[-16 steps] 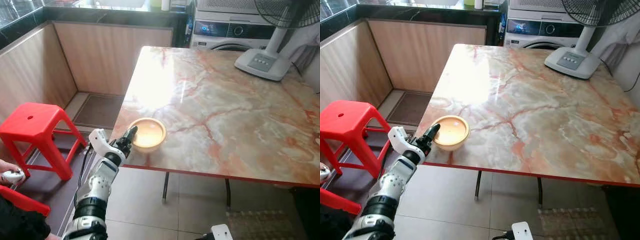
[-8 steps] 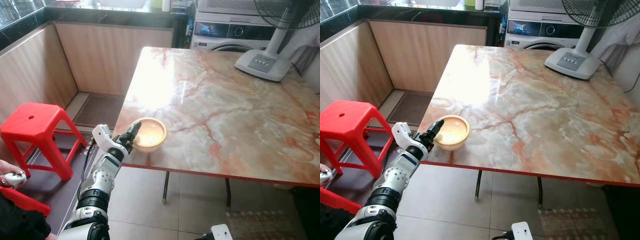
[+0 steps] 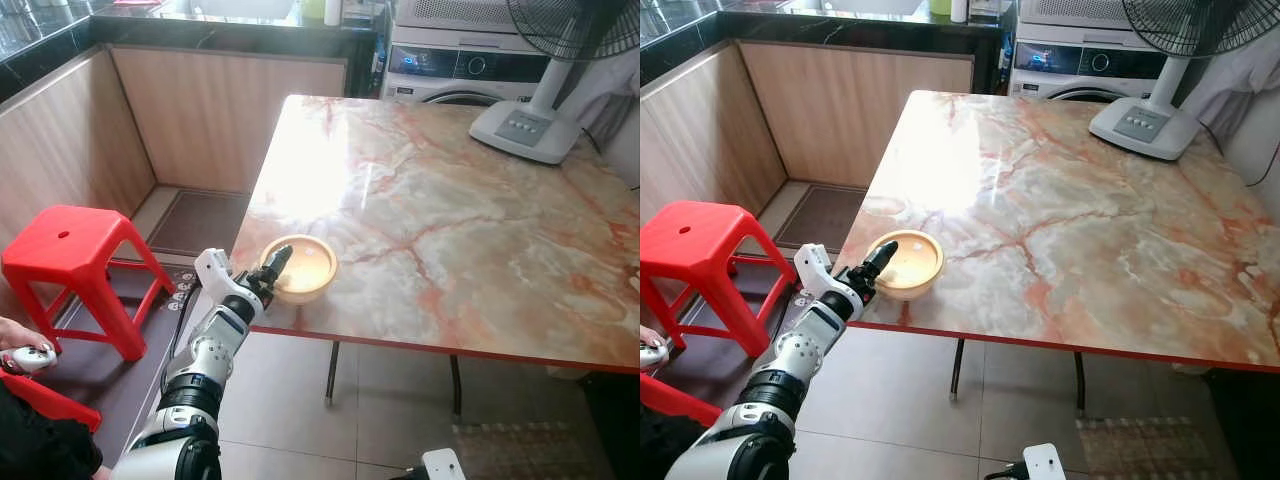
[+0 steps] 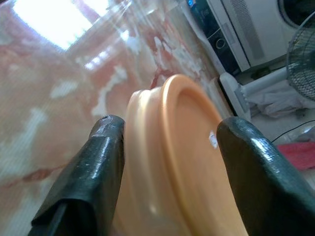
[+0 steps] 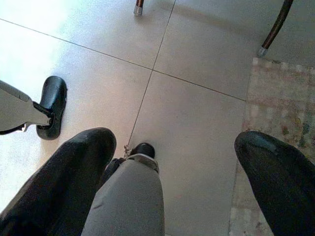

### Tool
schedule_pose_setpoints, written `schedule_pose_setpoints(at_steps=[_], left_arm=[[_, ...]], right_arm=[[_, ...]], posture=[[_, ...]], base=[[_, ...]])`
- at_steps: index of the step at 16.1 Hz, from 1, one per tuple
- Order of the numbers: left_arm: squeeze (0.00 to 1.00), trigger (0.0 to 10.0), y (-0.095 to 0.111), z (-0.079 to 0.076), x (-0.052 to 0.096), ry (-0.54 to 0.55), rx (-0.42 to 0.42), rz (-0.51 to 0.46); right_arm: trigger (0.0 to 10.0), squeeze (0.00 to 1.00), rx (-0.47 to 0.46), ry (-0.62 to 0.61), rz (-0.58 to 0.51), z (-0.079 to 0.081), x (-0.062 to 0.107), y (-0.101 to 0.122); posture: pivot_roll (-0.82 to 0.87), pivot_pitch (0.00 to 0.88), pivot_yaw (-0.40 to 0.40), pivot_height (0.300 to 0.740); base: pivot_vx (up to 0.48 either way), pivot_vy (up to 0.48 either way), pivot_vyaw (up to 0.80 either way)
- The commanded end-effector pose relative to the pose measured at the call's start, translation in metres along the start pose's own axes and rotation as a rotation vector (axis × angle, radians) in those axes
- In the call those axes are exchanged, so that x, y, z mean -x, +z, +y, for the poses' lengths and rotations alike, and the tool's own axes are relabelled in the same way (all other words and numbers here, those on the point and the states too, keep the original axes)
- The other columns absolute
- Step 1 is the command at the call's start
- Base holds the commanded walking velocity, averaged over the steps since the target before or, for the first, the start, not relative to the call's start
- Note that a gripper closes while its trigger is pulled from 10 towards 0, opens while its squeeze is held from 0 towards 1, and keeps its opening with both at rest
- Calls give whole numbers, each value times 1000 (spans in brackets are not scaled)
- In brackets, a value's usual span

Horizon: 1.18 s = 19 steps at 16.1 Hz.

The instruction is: Restocking fridge

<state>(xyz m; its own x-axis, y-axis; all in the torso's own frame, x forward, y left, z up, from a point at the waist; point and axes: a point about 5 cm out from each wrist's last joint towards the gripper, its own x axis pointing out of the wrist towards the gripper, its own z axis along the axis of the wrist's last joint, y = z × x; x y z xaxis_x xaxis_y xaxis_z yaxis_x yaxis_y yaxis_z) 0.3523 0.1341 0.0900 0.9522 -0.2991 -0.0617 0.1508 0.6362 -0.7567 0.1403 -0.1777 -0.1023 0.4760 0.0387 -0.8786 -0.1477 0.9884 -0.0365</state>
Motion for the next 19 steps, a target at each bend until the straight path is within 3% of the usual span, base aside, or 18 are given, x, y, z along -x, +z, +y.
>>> schedule_pose_setpoints(at_steps=[1, 2, 16, 18, 19], left_arm=[[0, 2039, 0, -3, -3, -11, -27, 17], [0, 0, 0, -2, -3, -7, -27, 18], [0, 0, 0, 3, -3, 14, -36, 10], [0, 0, 9, -2, -2, -32, 8, -56], [0, 0, 16, -7, 0, -87, 73, -106]], right_arm=[[10000, 0, -7, -5, 3, -1, 0, -2], [10000, 0, -6, -6, 4, -1, 0, -2], [10000, 0, 5, -10, 4, -1, 0, -1], [10000, 0, 2, -13, 3, -1, 0, -2], [10000, 0, 0, -13, 3, -1, 0, -2]], posture=[[8, 0, -40, 740], [9, 0, -40, 740], [8, 0, -41, 740], [9, 0, -41, 740], [9, 0, -41, 740]], base=[[0, 0, 0], [0, 0, 0], [0, 0, 0], [0, 0, 0], [0, 0, 0]])
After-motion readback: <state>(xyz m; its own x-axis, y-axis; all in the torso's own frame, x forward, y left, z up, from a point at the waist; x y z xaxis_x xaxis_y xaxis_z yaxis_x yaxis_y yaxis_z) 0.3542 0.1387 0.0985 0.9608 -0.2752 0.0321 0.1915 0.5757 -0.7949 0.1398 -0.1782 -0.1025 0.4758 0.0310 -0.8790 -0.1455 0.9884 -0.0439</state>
